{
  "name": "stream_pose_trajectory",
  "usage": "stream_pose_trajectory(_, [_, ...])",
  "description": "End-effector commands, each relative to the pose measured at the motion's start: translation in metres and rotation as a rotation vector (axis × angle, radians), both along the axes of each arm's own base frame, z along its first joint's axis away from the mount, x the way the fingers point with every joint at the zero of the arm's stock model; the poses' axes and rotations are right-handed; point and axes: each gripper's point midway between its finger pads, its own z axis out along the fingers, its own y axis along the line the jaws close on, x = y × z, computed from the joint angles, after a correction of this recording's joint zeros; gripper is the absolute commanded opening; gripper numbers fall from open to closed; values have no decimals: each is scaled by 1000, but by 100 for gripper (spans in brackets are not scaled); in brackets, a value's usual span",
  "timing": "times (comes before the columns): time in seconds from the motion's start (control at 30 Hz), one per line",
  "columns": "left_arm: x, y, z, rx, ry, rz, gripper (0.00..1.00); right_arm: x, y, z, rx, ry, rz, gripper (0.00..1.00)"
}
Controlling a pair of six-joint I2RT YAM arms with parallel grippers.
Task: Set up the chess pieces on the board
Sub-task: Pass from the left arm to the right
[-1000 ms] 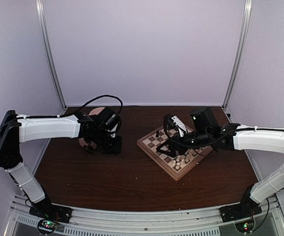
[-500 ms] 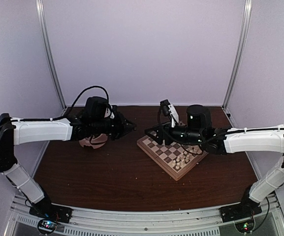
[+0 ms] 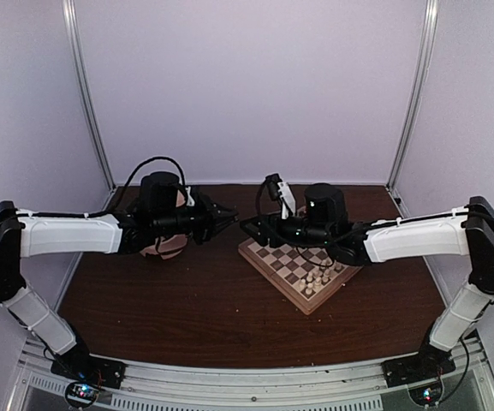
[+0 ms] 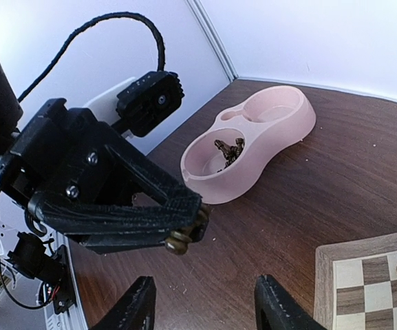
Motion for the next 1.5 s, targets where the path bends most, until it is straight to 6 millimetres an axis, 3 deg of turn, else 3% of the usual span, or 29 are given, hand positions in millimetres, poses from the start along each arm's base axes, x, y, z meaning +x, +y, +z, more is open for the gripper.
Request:
stream_pose_trajectory(0.0, [-3,1,26,-78,-43,-1,9,5,13,17,33,-44,19,51])
stream_pose_trajectory(0.67, [-7,-1,22,-131,-6,-14,10,15,31,16,27,-54,45,39])
stream_pose_trajectory(0.8, [-8,-1,19,-144,3,-14,10,16,30,16,17,-54,35,23])
stream_pose_trajectory(1.0, [-8,-1,15,-144,4,-12,13,17,25,19,17,-60,16,6])
stream_pose_trajectory(1.17, [-7,2,14,-126,-20,-17,23,15,17,18,-12,-50,-4,1])
stream_pose_trajectory(1.3, [-2,7,12,-106,-40,-17,47,13,4,15,-39,-34,-21,0])
stream_pose_trajectory(1.47, [6,20,9,-41,-83,-21,61,11,-24,5,-97,46,-44,0])
